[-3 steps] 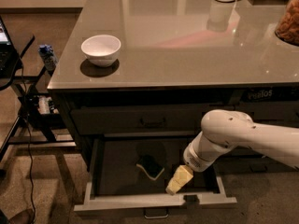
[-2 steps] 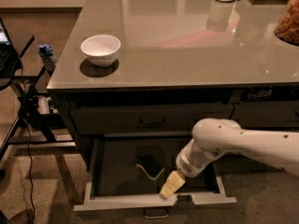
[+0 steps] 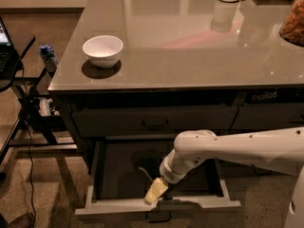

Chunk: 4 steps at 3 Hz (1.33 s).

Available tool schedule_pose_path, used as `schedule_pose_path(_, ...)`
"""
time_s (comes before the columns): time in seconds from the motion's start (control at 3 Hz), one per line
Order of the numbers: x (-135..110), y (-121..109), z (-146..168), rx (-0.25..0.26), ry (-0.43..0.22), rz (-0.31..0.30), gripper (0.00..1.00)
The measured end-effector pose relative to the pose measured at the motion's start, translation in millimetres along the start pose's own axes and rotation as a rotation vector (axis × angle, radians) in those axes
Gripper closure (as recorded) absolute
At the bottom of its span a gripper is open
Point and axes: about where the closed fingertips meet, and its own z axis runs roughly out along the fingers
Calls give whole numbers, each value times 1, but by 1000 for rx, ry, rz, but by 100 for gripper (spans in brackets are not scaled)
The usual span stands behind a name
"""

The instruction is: Pick sponge from middle drawer and place on counter

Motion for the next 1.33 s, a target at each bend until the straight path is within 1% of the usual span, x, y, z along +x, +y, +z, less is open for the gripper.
schedule_pose_path(0.33,-13,-10,16,28,-32,13,0)
schedule_pose_path(0.67,-39,-37,46,92,-63,26,0)
schedule_pose_path(1.0,-40,-37,47,92,-63,26,0)
schedule_pose_path(1.33,-41,-43,59,92,-83,48,0)
